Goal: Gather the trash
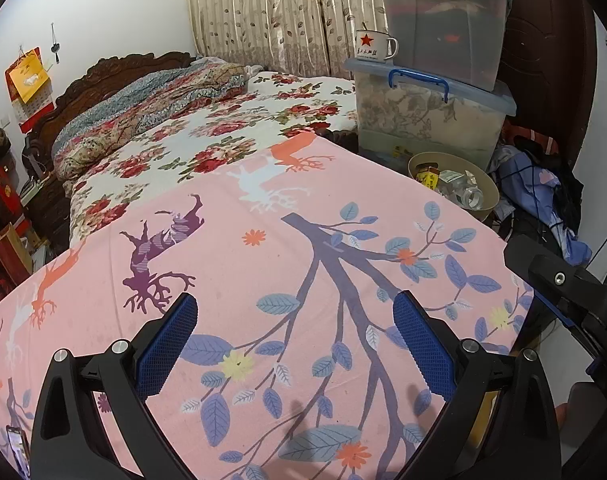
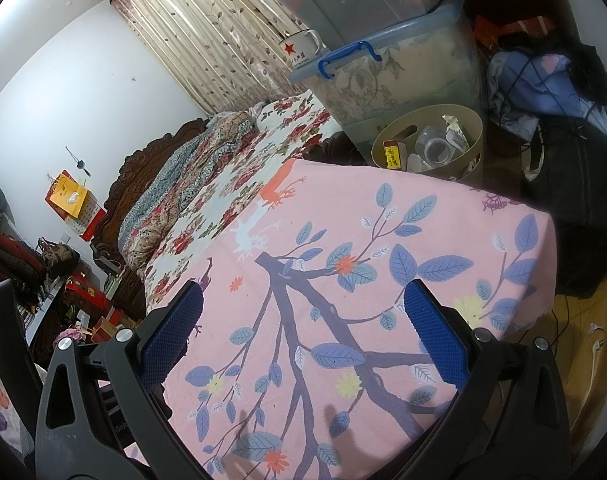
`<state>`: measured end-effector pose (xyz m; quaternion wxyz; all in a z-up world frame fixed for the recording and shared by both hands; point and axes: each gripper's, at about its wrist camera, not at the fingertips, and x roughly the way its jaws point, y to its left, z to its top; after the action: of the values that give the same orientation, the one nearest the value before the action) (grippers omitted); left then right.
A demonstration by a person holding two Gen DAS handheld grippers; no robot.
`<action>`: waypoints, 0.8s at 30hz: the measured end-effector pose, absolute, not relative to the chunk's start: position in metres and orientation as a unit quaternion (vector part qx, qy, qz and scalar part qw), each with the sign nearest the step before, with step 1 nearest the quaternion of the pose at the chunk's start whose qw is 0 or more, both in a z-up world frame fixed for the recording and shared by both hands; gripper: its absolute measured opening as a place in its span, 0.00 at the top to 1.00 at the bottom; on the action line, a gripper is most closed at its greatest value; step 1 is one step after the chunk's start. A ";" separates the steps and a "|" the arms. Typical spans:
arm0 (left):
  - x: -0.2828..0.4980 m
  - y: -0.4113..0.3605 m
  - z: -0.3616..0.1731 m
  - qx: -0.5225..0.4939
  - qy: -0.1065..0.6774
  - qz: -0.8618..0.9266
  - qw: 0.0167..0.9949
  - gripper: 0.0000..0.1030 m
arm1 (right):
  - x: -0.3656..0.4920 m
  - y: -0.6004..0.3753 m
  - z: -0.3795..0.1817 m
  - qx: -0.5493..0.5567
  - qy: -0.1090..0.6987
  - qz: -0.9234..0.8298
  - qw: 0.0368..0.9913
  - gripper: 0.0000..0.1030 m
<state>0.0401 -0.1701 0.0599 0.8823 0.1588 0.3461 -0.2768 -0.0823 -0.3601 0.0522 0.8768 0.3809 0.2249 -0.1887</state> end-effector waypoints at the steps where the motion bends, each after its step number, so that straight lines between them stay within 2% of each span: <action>1: 0.040 -0.170 0.060 0.159 0.346 -0.277 0.882 0.08 | -0.082 -0.360 0.052 0.381 0.225 -0.189 0.877 0.03; 24: 0.036 -0.170 0.064 0.161 0.337 -0.287 0.882 0.08 | -0.082 -0.359 0.052 0.381 0.226 -0.188 0.877 0.03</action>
<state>0.0361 -0.1702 0.0637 0.8822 0.1607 0.3369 -0.2873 -0.0816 -0.3585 0.0517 0.8766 0.3809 0.2261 -0.1882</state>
